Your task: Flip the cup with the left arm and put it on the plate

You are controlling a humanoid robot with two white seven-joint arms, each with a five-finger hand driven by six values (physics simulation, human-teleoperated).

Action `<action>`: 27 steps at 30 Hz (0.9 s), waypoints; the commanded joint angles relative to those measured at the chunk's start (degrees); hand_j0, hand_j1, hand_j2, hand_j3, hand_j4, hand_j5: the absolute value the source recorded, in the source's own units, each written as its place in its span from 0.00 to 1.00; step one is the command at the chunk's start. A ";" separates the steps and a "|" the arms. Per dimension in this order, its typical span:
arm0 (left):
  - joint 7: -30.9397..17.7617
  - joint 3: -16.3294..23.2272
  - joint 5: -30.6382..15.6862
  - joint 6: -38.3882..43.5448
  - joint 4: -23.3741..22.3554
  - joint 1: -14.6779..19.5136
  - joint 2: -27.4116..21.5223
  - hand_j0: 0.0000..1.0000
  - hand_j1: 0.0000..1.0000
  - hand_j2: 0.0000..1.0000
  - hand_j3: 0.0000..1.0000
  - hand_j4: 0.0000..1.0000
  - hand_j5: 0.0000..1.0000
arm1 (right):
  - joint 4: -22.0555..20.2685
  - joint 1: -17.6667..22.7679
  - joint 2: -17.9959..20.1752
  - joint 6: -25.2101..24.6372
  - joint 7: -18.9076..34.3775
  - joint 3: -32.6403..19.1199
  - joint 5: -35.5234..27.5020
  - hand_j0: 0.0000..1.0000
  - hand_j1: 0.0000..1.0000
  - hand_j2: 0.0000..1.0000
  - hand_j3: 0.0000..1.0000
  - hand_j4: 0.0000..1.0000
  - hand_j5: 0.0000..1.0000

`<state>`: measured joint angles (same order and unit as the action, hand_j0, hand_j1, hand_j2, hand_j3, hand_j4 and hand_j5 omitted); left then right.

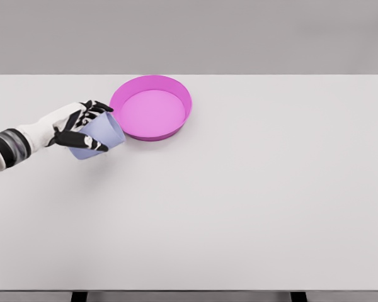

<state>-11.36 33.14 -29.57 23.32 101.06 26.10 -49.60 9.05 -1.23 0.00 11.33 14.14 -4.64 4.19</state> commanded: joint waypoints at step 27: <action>11.98 4.91 -3.04 -35.62 -16.24 1.67 19.54 0.36 0.36 0.36 0.36 0.36 0.36 | 0.00 0.00 0.00 0.01 0.01 -0.02 0.03 1.00 1.00 1.00 1.00 1.00 1.00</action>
<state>0.53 37.13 -32.71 -10.11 86.08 27.77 -31.10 9.05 -1.23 0.00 11.33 14.14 -4.64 4.19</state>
